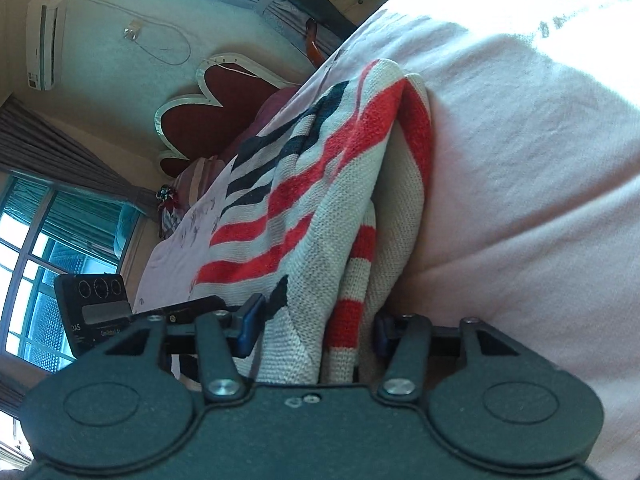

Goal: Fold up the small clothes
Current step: 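Lift the edge with both grippers and fold the sweater in half again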

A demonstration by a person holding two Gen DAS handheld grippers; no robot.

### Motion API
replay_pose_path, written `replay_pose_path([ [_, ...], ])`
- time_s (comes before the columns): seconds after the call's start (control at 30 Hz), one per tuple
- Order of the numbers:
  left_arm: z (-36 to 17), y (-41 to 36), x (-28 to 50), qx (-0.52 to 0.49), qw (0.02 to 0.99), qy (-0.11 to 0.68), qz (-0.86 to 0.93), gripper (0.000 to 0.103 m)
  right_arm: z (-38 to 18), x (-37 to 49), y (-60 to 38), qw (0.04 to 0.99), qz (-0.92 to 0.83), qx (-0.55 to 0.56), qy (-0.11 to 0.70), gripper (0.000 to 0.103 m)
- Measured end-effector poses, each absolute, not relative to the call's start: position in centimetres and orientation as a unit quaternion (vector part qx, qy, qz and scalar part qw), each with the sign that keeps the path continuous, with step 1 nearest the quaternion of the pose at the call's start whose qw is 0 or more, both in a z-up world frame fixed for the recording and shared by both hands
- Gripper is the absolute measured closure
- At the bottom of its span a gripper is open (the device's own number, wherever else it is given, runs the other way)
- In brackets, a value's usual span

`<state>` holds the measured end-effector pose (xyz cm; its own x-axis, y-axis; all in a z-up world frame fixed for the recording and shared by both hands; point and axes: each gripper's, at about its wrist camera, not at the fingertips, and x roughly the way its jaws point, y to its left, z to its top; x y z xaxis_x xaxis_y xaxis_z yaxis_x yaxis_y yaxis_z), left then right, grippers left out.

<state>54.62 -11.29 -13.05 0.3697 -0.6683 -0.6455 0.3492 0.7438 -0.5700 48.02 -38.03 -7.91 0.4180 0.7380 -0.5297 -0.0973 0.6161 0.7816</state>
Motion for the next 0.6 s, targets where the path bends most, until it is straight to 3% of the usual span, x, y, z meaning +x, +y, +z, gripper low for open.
replay_pose_path([
  [0.17,-13.1,-11.2,54.7,-0.170,0.809,0.466,-0.316,0.029,-8.3,47.8,-38.3,0.770,0.271,0.350,0.460,0.057],
  [0.23,-12.8,-11.1,54.6,-0.177,0.811,0.461,-0.315,0.044,-8.4,47.6,-38.3,0.771,0.273,0.347,0.458,0.064],
  [0.3,-12.1,-10.0,54.5,-0.208,0.808,0.448,-0.322,0.051,-7.8,47.2,-38.3,0.777,0.287,0.343,0.444,0.068],
  [0.5,-11.2,-9.7,53.5,-0.202,0.804,0.434,-0.354,0.052,-4.9,45.6,-38.9,0.786,0.316,0.350,0.400,0.069],
  [0.6,-13.4,-10.4,53.7,-0.173,0.804,0.460,-0.335,0.046,-7.3,45.5,-39.3,0.779,0.287,0.338,0.443,0.068],
])
